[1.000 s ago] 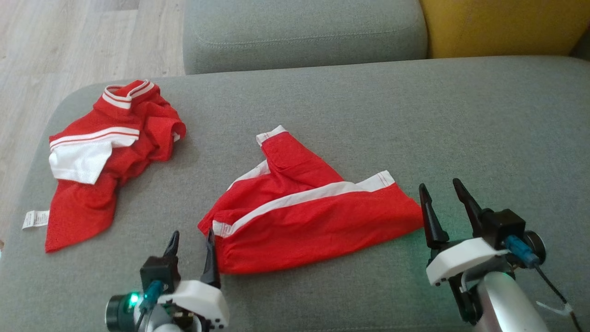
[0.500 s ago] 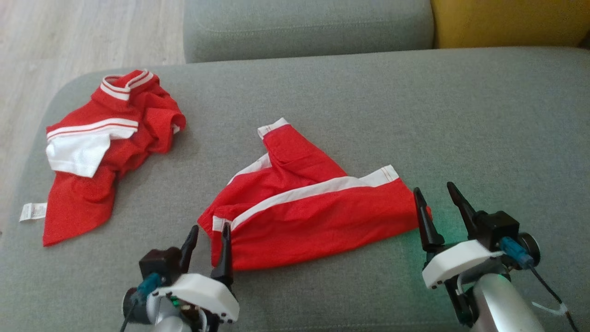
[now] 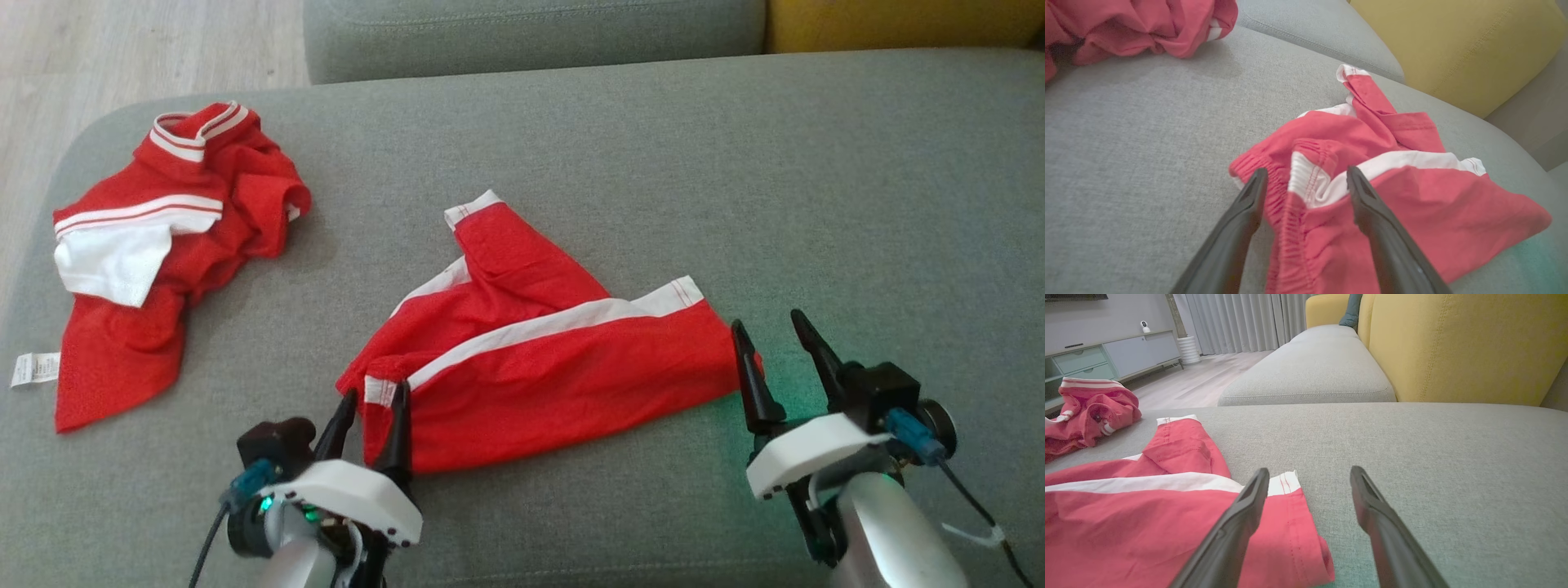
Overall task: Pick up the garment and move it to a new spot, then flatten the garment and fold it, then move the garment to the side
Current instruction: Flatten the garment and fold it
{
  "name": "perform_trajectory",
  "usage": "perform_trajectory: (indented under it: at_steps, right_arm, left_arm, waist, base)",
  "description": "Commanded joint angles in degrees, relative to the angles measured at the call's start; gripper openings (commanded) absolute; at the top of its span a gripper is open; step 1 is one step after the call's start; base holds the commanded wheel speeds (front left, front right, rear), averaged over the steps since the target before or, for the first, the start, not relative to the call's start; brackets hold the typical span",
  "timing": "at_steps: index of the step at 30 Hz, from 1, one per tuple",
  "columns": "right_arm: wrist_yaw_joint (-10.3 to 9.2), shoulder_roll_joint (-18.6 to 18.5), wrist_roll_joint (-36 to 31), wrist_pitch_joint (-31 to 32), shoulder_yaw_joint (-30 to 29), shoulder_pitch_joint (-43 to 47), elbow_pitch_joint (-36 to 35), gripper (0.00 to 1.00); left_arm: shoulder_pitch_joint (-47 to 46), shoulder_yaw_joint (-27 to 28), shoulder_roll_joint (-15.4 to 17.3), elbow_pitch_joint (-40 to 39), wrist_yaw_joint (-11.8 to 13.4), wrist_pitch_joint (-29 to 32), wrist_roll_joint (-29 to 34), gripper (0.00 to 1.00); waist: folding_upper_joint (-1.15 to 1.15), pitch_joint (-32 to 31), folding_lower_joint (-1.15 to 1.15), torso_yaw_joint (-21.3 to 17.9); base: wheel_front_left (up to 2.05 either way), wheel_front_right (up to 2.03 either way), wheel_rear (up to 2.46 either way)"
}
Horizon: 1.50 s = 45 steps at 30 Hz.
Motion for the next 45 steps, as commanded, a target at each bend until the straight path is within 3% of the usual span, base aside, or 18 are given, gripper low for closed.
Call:
perform_trajectory:
  at_steps: [1,2,4,5,6,14,20,27,31,37,39,42,44,45]
  right_arm:
    - [0.28,0.3,-0.31,-0.37,1.1,-2.51,-1.92,1.0]
    - [0.28,0.3,-0.3,-0.37,1.1,-2.58,-1.97,1.0]
    - [0.28,0.3,-0.26,-0.37,1.11,-2.72,-2.07,1.0]
    - [0.28,0.3,-0.27,-0.37,1.12,-2.79,-2.13,1.0]
    - [0.28,0.3,-0.27,-0.37,1.1,-2.84,-2.17,1.0]
    - [0.28,0.3,0.36,-0.37,1.01,-4.39,-0.8,1.0]
    - [0.28,0.07,3.86,0.1,1.86,-10.33,7.26,1.0]
    - [0.28,-1.17,5.69,5.93,4.49,-17.72,17.21,1.0]
    - [0.28,-1.89,6.1,7.56,6.15,-19.6,21.04,0.79]
    - [0.28,-2.16,6.67,7.31,7.22,-20.44,24.76,0.58]
    - [0.28,-2.1,6.91,7.1,7.56,-20.68,25.73,0.41]
    - [0.28,-2.06,7.26,6.13,7.96,-21.28,26.84,0.25]
    - [0.28,-1.96,7.54,5.27,8.36,-21.66,27.42,0.0]
    - [0.28,-1.93,7.68,4.83,8.55,-21.82,27.71,0.0]
  left_arm:
    - [-3.27,1.77,0.32,-1.28,-0.35,-0.35,-0.47,1.0]
    - [-3.36,1.6,0.32,-1.04,-0.48,-0.35,-0.62,0.76]
    - [-3.56,1.35,0.32,-0.71,-0.61,-0.35,-0.82,0.38]
    - [-3.68,1.27,0.32,-0.54,-0.65,-0.35,-0.81,0.13]
    - [-3.8,1.14,0.32,-0.29,-0.64,-0.35,-0.77,0.0]
    - [-4.67,1.48,0.32,-2.09,0.53,-0.35,1.92,0.0]
    - [-3.46,1.0,0.32,-4.19,0.61,-0.35,3.94,0.0]
    - [-3.39,-0.39,0.32,-4.88,0.35,-0.35,3.25,0.0]
    - [-3.75,-0.8,0.32,-5.03,0.52,-0.35,2.94,0.0]
    - [-4.0,-0.84,0.32,-5.24,0.41,-0.35,2.68,0.0]
    - [-4.11,-0.77,0.32,-5.27,0.39,-0.35,2.68,0.0]
    - [-4.37,-0.69,0.32,-5.19,0.29,-0.35,2.82,0.0]
    - [-4.56,-0.67,0.32,-5.16,0.21,-0.35,3.03,0.0]
    - [-4.62,-0.63,0.32,-5.13,0.16,-0.35,3.14,0.0]
  waist:
    - [0.0,0.33,0.0,0.01]
    - [0.0,0.46,0.0,0.02]
    - [0.0,0.71,0.0,0.07]
    - [0.0,0.83,0.0,0.12]
    - [0.0,0.91,0.0,0.2]
    - [0.0,1.81,0.0,2.12]
    - [0.0,2.58,0.0,5.08]
    - [0.0,3.88,0.0,7.16]
    - [0.0,4.28,0.0,7.47]
    - [0.0,4.46,0.0,7.15]
    - [0.0,4.55,0.0,7.1]
    - [0.0,4.76,0.0,7.22]
    - [0.0,4.86,0.0,7.38]
    - [0.0,4.83,0.0,7.45]
  base:
    - [0.0,0.0,0.0]
    - [0.0,0.0,0.0]
    - [0.0,0.0,0.0]
    - [0.0,0.0,0.0]
    - [0.0,0.0,0.0]
    - [0.0,0.0,0.0]
    - [0.0,0.0,0.0]
    - [0.0,0.0,0.0]
    - [0.0,0.0,0.0]
    - [0.0,0.0,0.0]
    - [0.0,0.0,0.0]
    - [0.0,0.0,0.0]
    - [0.0,0.0,0.0]
    - [0.0,0.0,0.0]
